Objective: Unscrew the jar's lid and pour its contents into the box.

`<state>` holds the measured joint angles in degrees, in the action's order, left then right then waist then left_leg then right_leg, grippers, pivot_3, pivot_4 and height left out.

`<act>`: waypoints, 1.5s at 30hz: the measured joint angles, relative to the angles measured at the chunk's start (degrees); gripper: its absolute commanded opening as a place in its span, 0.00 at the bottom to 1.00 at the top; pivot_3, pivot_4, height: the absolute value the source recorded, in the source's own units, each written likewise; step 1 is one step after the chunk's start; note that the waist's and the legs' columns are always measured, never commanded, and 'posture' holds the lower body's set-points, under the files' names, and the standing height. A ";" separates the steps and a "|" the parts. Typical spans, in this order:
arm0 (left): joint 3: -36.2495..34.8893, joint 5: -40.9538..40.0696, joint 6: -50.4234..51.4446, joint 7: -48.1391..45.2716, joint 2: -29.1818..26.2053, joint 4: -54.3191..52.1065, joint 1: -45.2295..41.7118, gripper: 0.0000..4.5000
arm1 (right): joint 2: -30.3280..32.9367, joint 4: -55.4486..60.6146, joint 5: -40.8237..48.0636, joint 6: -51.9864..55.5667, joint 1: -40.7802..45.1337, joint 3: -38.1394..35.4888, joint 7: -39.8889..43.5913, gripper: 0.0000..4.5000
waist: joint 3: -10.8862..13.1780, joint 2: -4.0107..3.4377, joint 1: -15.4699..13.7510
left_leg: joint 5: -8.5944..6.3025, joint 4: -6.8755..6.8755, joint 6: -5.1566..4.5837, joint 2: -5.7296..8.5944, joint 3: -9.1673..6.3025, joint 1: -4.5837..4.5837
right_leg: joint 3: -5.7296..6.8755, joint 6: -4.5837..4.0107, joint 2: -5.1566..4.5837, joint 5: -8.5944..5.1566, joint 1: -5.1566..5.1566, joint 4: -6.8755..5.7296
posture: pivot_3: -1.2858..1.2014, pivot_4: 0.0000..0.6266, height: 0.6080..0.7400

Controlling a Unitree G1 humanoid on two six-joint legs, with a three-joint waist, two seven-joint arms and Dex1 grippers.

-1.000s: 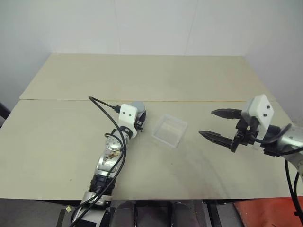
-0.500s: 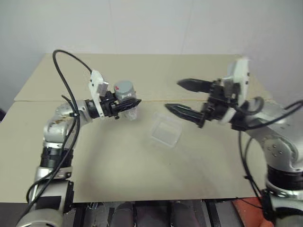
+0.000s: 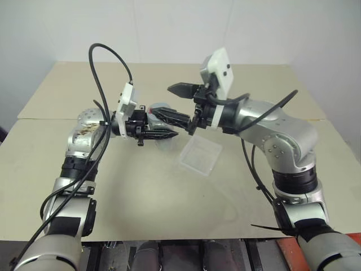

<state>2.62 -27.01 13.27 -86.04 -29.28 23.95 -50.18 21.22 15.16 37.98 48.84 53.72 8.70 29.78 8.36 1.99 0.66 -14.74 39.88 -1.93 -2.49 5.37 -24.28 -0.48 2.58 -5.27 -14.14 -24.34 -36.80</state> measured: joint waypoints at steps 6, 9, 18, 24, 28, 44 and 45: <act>0.54 2.42 -2.19 -0.22 0.58 1.98 -1.10 0.43 | -1.01 -0.68 -0.74 1.42 0.88 0.10 1.71 1.00 | 0.00 0.00 0.09 | -0.04 -0.01 -0.07 -0.01 -0.22 0.01 | 0.01 0.00 0.00 0.00 -0.01 -0.02 | 0.52 0.24 1.00; 0.57 2.59 -2.44 -0.14 0.75 2.05 -1.11 0.43 | -1.65 -0.67 -0.94 1.62 0.86 0.80 2.33 1.00 | 0.00 0.00 0.13 | -0.04 -0.01 -0.08 -0.01 -0.31 0.00 | 0.00 0.00 0.00 0.00 -0.03 -0.02 | 0.52 0.24 1.00; 0.54 2.96 -2.41 -0.12 0.70 1.77 -1.08 0.43 | -2.16 -0.59 -2.89 1.77 0.62 2.00 2.69 0.87 | 0.00 0.00 0.14 | -0.05 -0.01 -0.08 -0.01 -0.34 0.01 | 0.00 0.00 0.00 0.00 -0.02 -0.04 | 0.52 0.24 1.00; 0.50 2.96 -2.19 -0.04 0.50 1.66 -0.91 0.43 | -2.63 -0.76 -4.51 1.72 0.44 2.24 2.75 0.60 | 0.00 -0.01 0.15 | -0.05 -0.01 -0.08 -0.01 -0.34 0.01 | 0.00 0.00 0.00 0.00 -0.02 -0.04 | 0.52 0.24 1.00; 0.50 2.96 -2.06 -0.05 0.40 1.57 -0.86 0.43 | -2.79 -0.78 -5.19 1.63 0.43 2.24 3.26 0.60 | 0.00 -0.01 0.13 | -0.05 0.00 -0.08 0.00 -0.33 0.01 | 0.00 0.00 0.00 0.00 -0.02 -0.04 | 0.52 0.24 1.00; 15.69 -16.72 -0.09 -6.27 -9.51 -7.36 -0.88 0.43 | 0.16 -15.96 -0.50 -15.01 3.58 2.23 42.18 0.60 | 0.02 -0.03 0.21 | -0.10 0.04 -0.18 -0.05 -0.38 0.10 | -0.04 0.00 0.04 0.00 0.04 -0.10 | 0.52 0.24 1.00; 17.11 -18.31 0.04 -6.27 -10.55 -8.11 -0.93 0.43 | -0.34 -18.33 -0.52 -16.02 4.55 2.54 45.37 0.60 | 0.03 -0.04 0.33 | -0.10 0.02 -0.18 -0.05 -0.37 0.11 | -0.06 0.00 0.06 0.00 0.03 -0.10 | 0.52 0.24 1.00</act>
<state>19.73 -45.32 13.31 -92.31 -39.83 15.84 -51.11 20.88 -3.17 37.46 32.82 58.26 11.24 75.15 8.38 1.95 0.99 -14.85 39.90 -2.11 -2.55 5.00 -24.16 -0.54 2.59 -5.21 -14.14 -24.31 -36.90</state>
